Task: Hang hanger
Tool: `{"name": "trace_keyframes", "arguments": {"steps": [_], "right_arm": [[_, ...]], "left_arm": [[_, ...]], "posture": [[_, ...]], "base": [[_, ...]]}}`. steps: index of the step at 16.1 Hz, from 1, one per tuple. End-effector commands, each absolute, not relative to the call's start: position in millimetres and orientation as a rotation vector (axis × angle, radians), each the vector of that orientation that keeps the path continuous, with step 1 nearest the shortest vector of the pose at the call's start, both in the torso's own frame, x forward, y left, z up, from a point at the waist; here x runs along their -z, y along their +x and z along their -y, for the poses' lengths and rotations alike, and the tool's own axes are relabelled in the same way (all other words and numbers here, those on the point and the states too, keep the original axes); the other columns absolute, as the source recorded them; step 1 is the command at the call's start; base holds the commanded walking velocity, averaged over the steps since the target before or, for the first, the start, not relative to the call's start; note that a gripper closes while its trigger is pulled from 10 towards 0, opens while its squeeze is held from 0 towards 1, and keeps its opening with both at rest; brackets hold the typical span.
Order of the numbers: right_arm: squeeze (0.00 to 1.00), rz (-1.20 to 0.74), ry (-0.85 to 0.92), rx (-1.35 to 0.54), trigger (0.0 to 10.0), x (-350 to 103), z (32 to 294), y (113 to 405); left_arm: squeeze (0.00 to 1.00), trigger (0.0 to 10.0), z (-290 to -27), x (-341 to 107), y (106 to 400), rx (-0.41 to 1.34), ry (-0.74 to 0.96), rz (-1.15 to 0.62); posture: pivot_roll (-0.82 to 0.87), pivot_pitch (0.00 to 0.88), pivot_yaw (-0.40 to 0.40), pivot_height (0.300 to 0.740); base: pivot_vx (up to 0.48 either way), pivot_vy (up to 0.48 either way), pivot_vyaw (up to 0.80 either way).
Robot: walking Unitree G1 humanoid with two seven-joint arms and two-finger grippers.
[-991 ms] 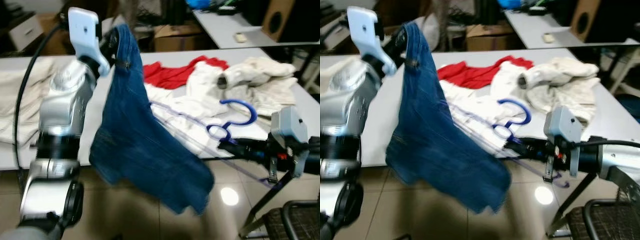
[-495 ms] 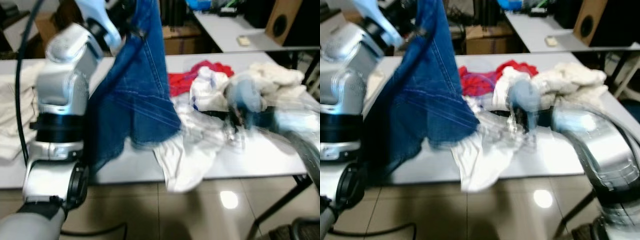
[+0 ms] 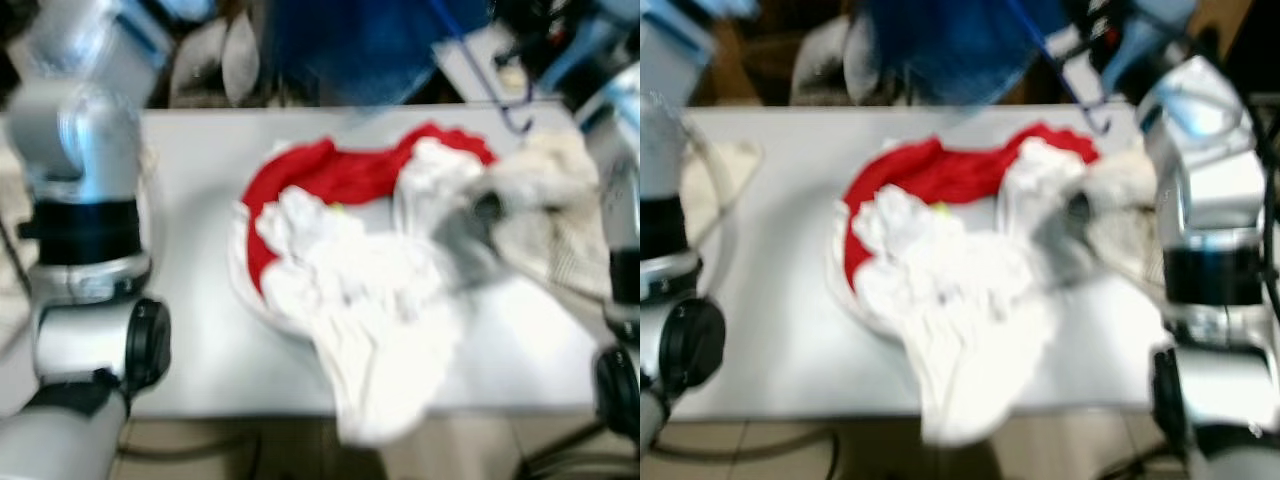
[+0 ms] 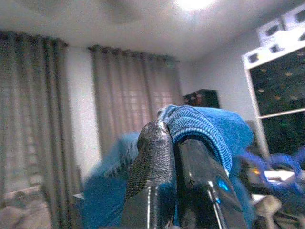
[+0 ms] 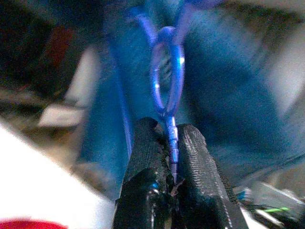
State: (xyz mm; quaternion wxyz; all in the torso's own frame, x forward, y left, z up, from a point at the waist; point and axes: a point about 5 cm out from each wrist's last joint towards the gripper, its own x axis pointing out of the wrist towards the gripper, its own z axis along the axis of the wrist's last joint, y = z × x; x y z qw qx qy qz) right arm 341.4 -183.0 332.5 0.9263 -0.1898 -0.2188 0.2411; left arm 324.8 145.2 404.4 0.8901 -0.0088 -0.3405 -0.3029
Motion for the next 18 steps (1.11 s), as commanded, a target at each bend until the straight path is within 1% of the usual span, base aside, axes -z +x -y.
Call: {"name": "trace_keyframes", "arguments": {"steps": [1, 3, 4, 5, 6, 7, 8, 9, 10, 11, 12, 15, 18], "right_arm": [[0.0, 0.421, -0.422, -0.508, 10.0, -327.6, 187.2, 339.9], [0.0, 0.262, -0.522, -0.743, 10.0, -287.8, 177.8, 318.5], [0.0, 0.142, -0.554, -0.89, 10.0, -258.3, 175.7, 295.9], [0.0, 0.061, -0.558, -0.955, 10.0, -244.3, 179.4, 280.7], [0.0, -0.013, -0.559, -1.007, 10.0, -235.7, 184.6, 265.9], [0.0, -0.105, -0.561, -1.072, 10.0, -230.0, 192.1, 246.5], [0.0, -0.105, -0.561, -1.072, 10.0, -230.0, 192.1, 246.5], [0.0, -0.162, -0.546, -1.106, 10.0, -237.9, 202.6, 230.9], [0.0, -0.153, -0.546, -1.1, 10.0, -248.1, 209.9, 229.0], [0.0, -0.134, -0.546, -1.093, 10.0, -263.3, 219.7, 226.6], [0.0, -0.126, -0.548, -1.093, 10.0, -269.3, 223.2, 225.5], [0.0, -0.122, -0.555, -1.097, 10.0, -284.6, 235.3, 219.8], [0.0, 0.023, -0.462, -0.999, 10.0, -306.5, 244.8, 226.7]], "left_arm": [[0.0, 10.0, -140.5, -402.0, 323.8, 0.641, -0.01, 0.702], [0.0, 10.0, -134.8, -377.3, 325.9, 0.634, 0.044, 0.639], [0.0, 10.0, -128.5, -348.0, 327.6, 0.625, 0.084, 0.559], [0.0, 10.0, -123.7, -319.9, 330.2, 0.606, 0.107, 0.479], [0.0, 10.0, -117.5, -287.0, 330.5, 0.61, 0.16, 0.379], [0.0, 10.0, -110.3, -244.7, 325.5, 0.628, 0.259, 0.259], [0.0, 10.0, -110.3, -244.7, 325.5, 0.628, 0.259, 0.259], [0.0, 10.0, -108.7, -209.0, 317.6, 0.668, 0.38, 0.14], [0.0, 10.0, -118.2, -191.8, 319.9, 0.652, 0.473, 0.05], [0.33, 10.0, -134.7, -167.9, 322.1, 0.638, 0.578, -0.078], [1.0, 10.0, -141.2, -158.8, 322.4, 0.643, 0.609, -0.125], [1.0, 10.0, -154.2, -147.4, 317.5, 0.709, 0.614, -0.21], [1.0, 10.0, -165.4, -157.9, 297.1, 0.895, 0.582, -0.196]], "posture": [[-0.15, 0.0, 0.049, 0.74], [-0.16, 0.0, 0.05, 0.74], [-0.16, 0.0, 0.054, 0.74], [-0.16, 0.0, 0.054, 0.74], [-0.17, 0.0, 0.062, 0.74], [-0.18, 0.0, 0.065, 0.74], [-0.18, 0.0, 0.065, 0.74], [-0.18, 0.0, 0.072, 0.74], [-0.18, 0.0, 0.08, 0.74], [-0.18, 0.0, 0.079, 0.74], [-0.18, 0.0, 0.08, 0.74], [-0.18, 0.0, 0.082, 0.74], [-0.18, 0.0, 0.08, 0.74]], "base": [[0.319, 0.0, 0.0], [0.0, 0.0, 0.0], [0.0, 0.0, 0.0], [0.0, 0.0, 0.0], [0.0, 0.0, 0.0], [0.0, 0.0, 0.0], [0.0, 0.0, 0.0], [0.0, 0.0, 0.0], [0.0, 0.0, 0.0], [0.0, 0.0, 0.0], [0.0, 0.0, 0.0], [0.0, 0.0, 0.0], [0.0, 0.0, 0.0]]}}
